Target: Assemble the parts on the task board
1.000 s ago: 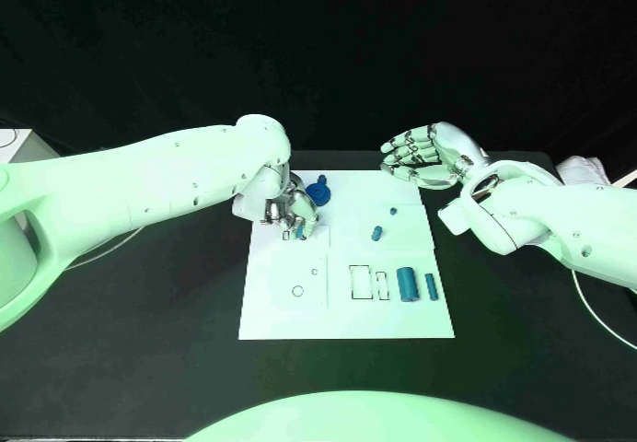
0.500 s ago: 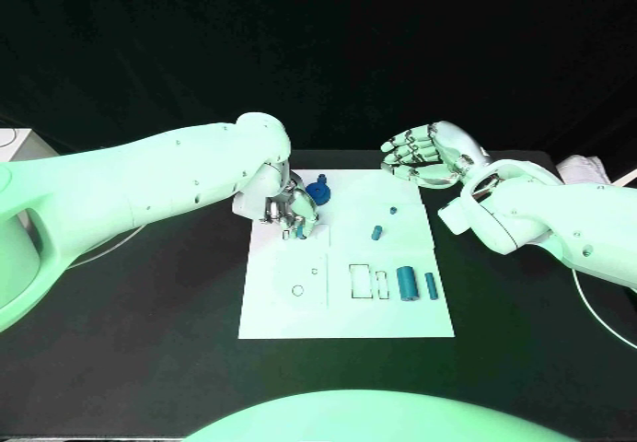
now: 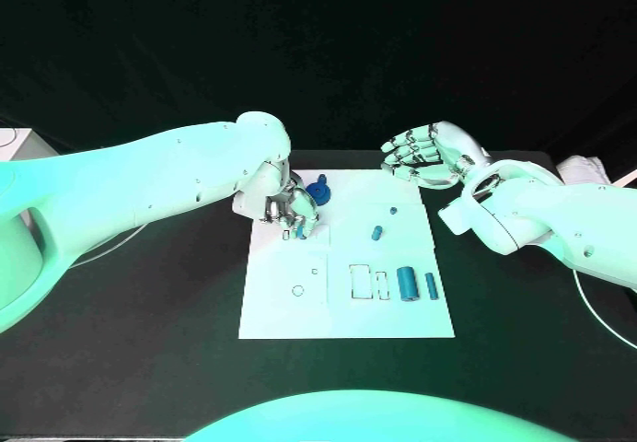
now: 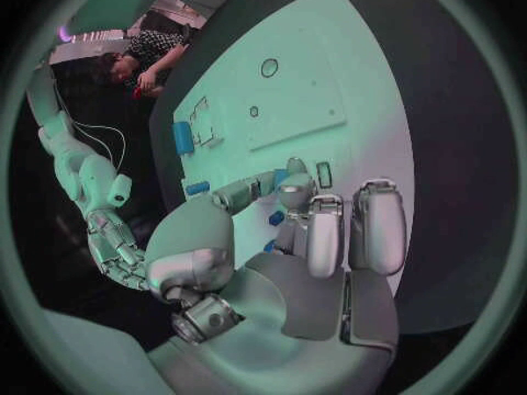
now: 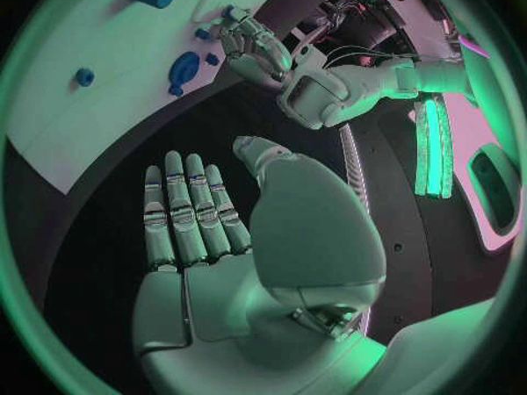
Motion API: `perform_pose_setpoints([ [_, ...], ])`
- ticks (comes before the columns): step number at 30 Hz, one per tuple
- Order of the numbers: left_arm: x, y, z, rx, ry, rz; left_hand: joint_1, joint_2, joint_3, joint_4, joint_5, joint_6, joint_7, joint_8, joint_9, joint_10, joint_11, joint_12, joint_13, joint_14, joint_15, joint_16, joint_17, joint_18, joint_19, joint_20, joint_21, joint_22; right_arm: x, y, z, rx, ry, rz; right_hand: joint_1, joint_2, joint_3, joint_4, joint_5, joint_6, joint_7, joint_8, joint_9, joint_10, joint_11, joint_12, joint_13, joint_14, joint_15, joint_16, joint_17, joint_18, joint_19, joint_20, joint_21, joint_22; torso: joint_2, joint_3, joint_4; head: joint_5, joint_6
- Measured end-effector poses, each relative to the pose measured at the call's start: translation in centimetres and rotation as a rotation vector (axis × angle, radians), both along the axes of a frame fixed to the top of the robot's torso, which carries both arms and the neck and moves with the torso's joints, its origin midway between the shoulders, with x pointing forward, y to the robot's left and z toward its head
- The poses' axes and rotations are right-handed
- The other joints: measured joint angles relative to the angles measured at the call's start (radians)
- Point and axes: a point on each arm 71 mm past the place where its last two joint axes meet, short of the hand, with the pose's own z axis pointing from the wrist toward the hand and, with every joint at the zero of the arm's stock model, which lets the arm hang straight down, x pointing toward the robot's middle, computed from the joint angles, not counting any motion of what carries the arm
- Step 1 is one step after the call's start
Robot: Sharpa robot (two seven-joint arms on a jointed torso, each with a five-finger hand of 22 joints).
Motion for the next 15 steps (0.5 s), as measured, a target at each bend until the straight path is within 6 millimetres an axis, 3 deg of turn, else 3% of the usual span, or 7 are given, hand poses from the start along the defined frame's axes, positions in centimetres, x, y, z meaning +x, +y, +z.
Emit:
perform_pose_setpoints([
  [7, 0.01, 0.09, -0.06, 0.002, 0.003, 0.000, -0.014, -0.027, -0.017, 0.011, 0.016, 0.020, -0.016, -0.015, 0.001, 0.000, 0.000, -0.004, 0.001, 0.000, 0.000, 0.000, 0.000, 0.000, 0.000, 0.000, 0.000, 0.000, -0.01, 0.00, 0.00, 0.000, 0.000, 0.000, 0.000, 0.000, 0.000, 0.000, 0.000, 0.000, 0.000, 0.000, 0.000, 0.000, 0.000, 0.000, 0.000, 0.000, 0.000, 0.000, 0.000, 0.000, 0.000, 0.000, 0.000, 0.000, 0.000, 0.0000, -0.0001, 0.000, -0.002],
  [15, -0.05, 0.18, -0.21, 0.006, 0.010, -0.003, -0.023, -0.045, -0.058, 0.039, 0.011, 0.044, -0.041, -0.023, 0.007, 0.000, 0.000, -0.004, 0.004, 0.000, 0.000, 0.000, 0.000, 0.000, 0.000, 0.000, -0.004, 0.000, -0.02, -0.01, 0.00, 0.000, 0.000, 0.000, 0.000, 0.000, 0.000, 0.000, 0.000, 0.000, 0.000, 0.000, 0.000, 0.000, 0.000, 0.000, 0.000, 0.000, 0.000, 0.000, -0.002, 0.000, -0.004, -0.004, 0.000, -0.002, 0.000, 0.0000, -0.0003, 0.000, -0.003],
])
